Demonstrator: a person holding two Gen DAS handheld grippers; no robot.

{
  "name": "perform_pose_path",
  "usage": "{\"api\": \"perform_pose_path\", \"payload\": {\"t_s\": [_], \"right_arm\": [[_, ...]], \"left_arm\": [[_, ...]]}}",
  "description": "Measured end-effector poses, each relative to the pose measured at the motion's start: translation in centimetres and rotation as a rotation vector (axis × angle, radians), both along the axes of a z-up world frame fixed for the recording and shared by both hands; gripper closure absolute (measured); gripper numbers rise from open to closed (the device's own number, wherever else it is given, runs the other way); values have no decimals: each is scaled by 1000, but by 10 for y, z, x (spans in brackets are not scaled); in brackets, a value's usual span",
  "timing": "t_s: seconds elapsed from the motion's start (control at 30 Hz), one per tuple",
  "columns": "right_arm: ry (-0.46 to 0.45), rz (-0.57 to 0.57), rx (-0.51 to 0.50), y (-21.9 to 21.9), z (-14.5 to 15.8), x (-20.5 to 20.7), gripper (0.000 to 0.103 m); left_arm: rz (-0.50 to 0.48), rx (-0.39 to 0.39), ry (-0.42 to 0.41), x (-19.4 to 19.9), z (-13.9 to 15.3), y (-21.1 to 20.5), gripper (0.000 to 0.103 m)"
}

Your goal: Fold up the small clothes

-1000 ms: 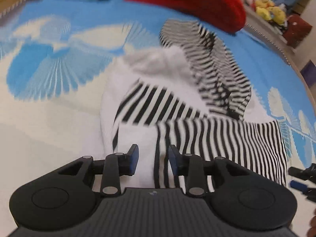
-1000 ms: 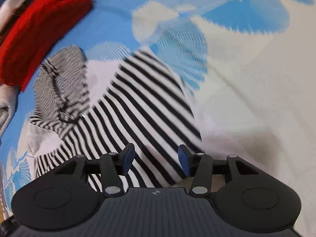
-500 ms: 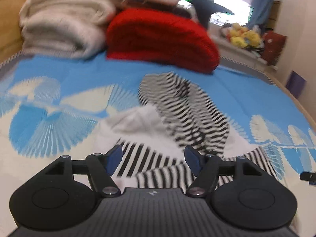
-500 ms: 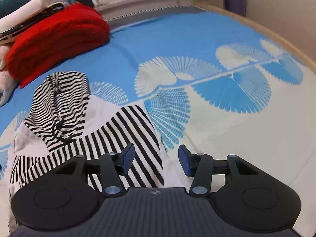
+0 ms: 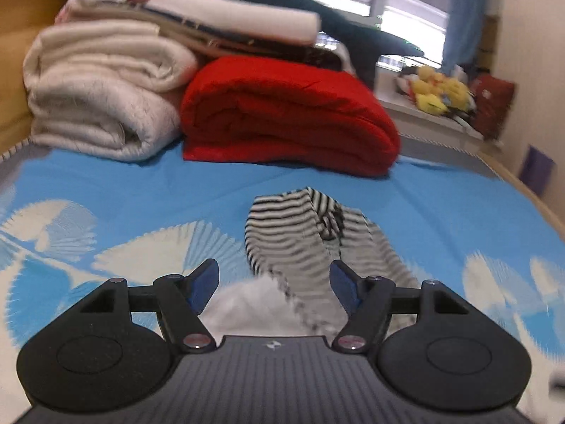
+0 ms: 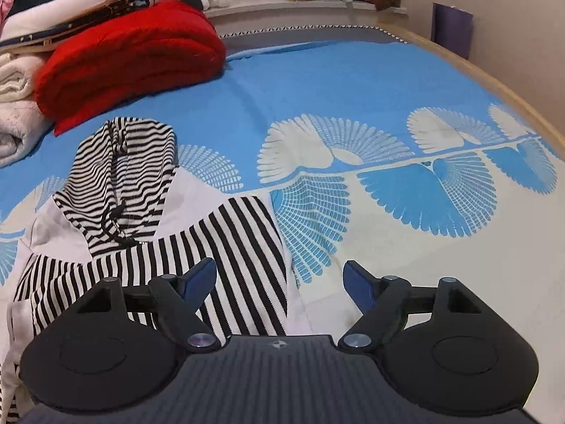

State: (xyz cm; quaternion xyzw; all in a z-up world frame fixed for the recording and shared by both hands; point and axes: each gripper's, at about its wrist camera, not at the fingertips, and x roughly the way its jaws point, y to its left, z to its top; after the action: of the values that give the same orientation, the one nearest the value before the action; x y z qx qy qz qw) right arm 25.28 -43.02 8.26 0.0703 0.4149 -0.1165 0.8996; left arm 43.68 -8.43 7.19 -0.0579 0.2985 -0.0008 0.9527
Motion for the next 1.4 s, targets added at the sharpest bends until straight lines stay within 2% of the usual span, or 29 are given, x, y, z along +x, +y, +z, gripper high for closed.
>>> {"api": "perform_pose_path", "payload": {"t_s": [0.2, 0.37, 0.5, 0.63, 0.7, 0.73, 0.8, 0.83, 0.9, 0.97, 1.07, 1.13, 1.2, 1.27, 1.33, 1.4], "right_arm": [[31, 2, -21, 1, -8, 12, 23], [44, -17, -14, -3, -15, 22, 23], [54, -27, -5, -5, -20, 27, 23], [45, -40, -15, -8, -19, 28, 23], [39, -57, -17, -12, -18, 27, 23], [39, -66, -14, -14, -19, 27, 23], [43, -78, -4, -19, -20, 25, 23], [47, -81, -1, -21, -20, 25, 24], [52, -98, 10, -26, -21, 25, 25], [41, -111, 27, -28, -18, 24, 26], [16, -111, 38, -29, -10, 22, 26], [-6, -121, 57, -30, -3, 20, 28], [-32, -138, 84, -34, 4, 17, 34], [-51, -162, 109, -36, 10, 13, 41], [-69, -168, 140, -37, 16, 8, 49], [-94, -164, 153, -36, 22, 2, 51]], "left_arm": [[41, 35, 60, 142, -31, 5, 31], [79, -44, 115, 235, -58, 15, 31], [71, -63, 170, 289, -84, 18, 28], [72, -17, 235, 317, -110, 15, 28], [35, 3, 308, 325, -125, 10, 29], [23, 27, 328, 325, -132, 7, 35], [-35, 63, 303, 318, -135, -2, 67], [-92, 79, 297, 314, -133, -8, 96], [-153, 116, 263, 303, -123, -16, 96], [-223, 163, 179, 284, -100, -25, 96], [-336, 130, 72, 238, -58, -30, 96], [-423, 93, 31, 191, -32, -32, 96], [-507, 77, -5, 132, -13, -32, 96], [-607, 100, -28, 59, 0, -33, 96], [-716, 77, 15, -17, 5, -29, 96], [-830, 41, 155, -86, -1, -23, 93]]}}
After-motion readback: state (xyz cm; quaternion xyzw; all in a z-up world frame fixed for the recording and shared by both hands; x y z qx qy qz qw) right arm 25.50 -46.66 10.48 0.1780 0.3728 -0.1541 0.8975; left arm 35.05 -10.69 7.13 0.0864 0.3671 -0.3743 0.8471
